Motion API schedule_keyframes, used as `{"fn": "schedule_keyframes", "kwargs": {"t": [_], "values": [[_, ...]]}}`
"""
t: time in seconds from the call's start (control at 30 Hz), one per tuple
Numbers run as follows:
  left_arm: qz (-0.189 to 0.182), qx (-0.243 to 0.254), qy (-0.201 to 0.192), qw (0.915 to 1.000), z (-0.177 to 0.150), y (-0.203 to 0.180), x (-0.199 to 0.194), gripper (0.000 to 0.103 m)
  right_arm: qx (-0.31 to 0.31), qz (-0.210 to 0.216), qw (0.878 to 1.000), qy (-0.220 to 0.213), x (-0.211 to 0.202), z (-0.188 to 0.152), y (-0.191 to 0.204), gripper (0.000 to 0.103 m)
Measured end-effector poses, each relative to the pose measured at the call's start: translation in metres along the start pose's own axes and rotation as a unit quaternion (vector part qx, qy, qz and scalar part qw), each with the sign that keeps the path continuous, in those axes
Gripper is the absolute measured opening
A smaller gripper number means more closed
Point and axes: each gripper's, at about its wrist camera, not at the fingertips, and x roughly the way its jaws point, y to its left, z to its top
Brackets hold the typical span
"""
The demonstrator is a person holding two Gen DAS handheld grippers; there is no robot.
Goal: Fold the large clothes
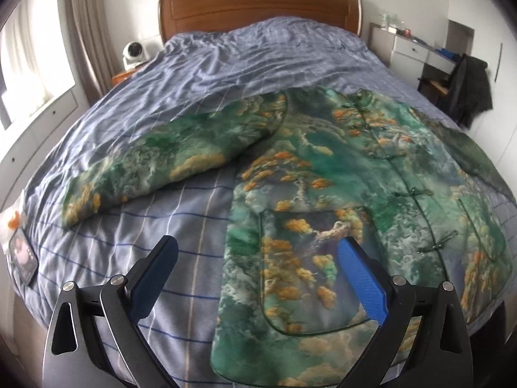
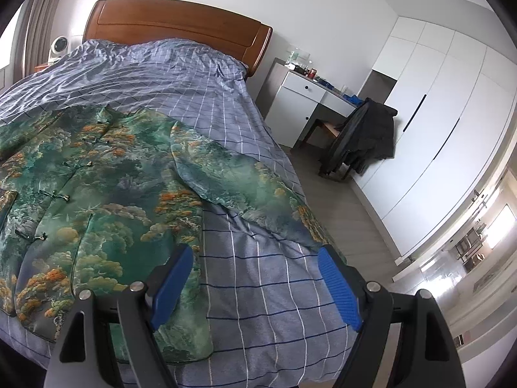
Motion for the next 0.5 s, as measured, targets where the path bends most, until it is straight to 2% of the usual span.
{"fn": "schedule_keyframes", "kwargs": {"t": [0.17,0.33,0.43,0.5], "values": [[-0.006,-0.008,-0.020,0.9998,0.006,-0.003,-0.011,0.100,-0.005,-0.005,1.000,0.003,0.002,0.000,0.000,0.081],[0.020,-0.005,-0.040,0.9990,0.017,-0.010,-0.025,0.100,-0.013,-0.003,1.000,0.000,0.006,-0.001,-0.001,0.081],[0.026,0.004,-0.064,0.9976,0.019,-0.017,-0.037,0.100,-0.017,0.025,1.000,0.008,0.024,-0.008,-0.010,0.081],[0.028,0.009,-0.074,0.9968,0.020,-0.023,-0.044,0.100,0.014,0.069,0.997,0.036,0.050,-0.018,-0.030,0.081]]}}
